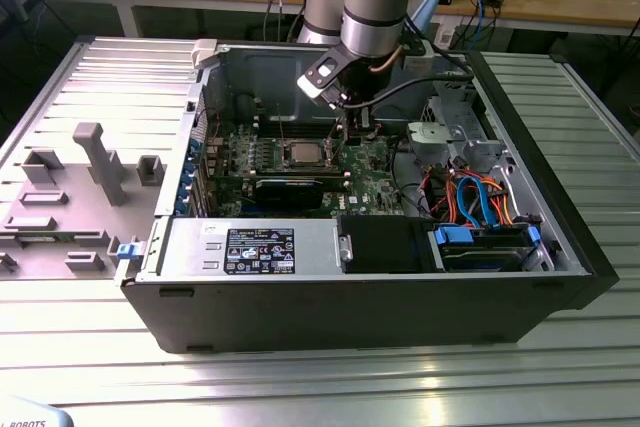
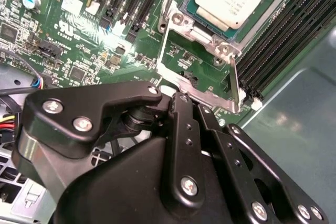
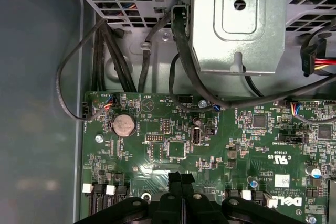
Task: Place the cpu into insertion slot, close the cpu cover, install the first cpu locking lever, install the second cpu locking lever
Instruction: 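Close the cpu cover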
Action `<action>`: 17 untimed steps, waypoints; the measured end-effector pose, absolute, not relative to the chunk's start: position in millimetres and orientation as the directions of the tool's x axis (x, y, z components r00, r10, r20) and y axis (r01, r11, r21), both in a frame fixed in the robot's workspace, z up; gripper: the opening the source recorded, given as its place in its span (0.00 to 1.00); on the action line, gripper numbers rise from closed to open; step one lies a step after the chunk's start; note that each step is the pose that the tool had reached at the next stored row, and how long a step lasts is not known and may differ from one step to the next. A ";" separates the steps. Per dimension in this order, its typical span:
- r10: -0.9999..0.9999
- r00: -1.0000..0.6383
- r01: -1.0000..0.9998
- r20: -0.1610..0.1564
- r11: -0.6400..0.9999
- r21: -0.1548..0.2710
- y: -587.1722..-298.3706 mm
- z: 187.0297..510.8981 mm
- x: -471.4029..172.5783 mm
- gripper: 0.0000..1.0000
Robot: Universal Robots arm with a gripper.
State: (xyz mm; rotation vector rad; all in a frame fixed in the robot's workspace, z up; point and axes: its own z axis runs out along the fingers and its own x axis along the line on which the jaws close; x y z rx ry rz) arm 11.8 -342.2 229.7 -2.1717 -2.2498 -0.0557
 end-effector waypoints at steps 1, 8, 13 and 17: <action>0.999 -0.036 0.999 0.035 0.035 0.016 -342.2 229.5 11.8 0.11; 0.999 -0.035 0.999 0.036 0.035 0.015 -342.2 229.2 11.4 0.11; 0.999 -0.035 0.999 0.036 0.035 0.014 -342.2 238.4 11.4 0.11; 0.999 -0.036 0.999 0.036 0.035 0.013 -342.2 241.3 10.8 0.11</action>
